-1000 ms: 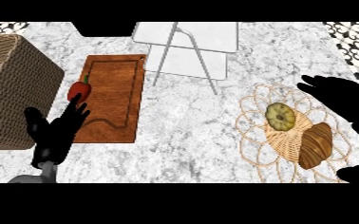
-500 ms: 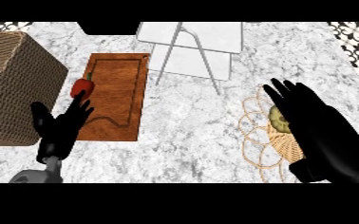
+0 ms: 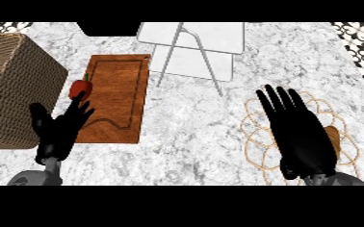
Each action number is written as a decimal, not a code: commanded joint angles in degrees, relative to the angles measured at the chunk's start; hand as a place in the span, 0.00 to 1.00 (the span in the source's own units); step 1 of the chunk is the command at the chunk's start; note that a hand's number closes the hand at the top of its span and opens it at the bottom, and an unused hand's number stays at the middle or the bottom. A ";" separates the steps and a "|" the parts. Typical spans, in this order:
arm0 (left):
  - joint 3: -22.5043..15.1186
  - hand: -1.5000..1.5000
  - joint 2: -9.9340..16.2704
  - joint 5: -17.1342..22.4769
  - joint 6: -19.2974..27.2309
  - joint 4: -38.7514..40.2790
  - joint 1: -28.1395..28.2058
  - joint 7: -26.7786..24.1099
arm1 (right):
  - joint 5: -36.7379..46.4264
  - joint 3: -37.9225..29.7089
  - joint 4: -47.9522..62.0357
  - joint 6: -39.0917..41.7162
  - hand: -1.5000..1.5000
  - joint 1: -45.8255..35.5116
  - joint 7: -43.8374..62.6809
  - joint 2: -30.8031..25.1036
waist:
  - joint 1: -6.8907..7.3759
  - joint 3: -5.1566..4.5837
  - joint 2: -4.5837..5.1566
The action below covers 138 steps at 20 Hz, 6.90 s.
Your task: Pick the squash from the placemat and place it in the tiered shelf
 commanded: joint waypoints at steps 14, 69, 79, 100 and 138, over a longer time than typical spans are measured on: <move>2.64 0.50 -2.95 -2.05 -1.64 3.15 -2.26 3.53 | 14.47 -1.78 7.84 -7.38 0.00 5.82 -4.56 5.39 | -0.43 -0.49 0.38; 4.00 0.50 -6.07 -6.51 -5.77 0.96 0.12 4.72 | -1.13 2.14 12.54 -25.48 1.00 -10.54 8.58 33.59 | 3.03 -0.63 0.00; 5.33 0.50 -4.97 -6.79 -5.60 1.98 -1.55 5.03 | -0.09 0.44 10.63 -23.26 1.00 -40.79 38.86 33.70 | 2.42 -0.80 -0.18; 4.32 0.50 -8.19 -8.02 -3.84 0.92 -0.57 5.11 | -6.56 -30.78 40.96 -15.80 1.00 -72.05 26.56 31.08 | 0.15 -0.55 0.42; 8.80 0.50 -6.23 -7.74 -6.75 1.28 -2.00 5.86 | -4.85 -40.54 73.27 -37.25 1.00 -73.59 0.88 27.59 | 0.81 -0.50 0.74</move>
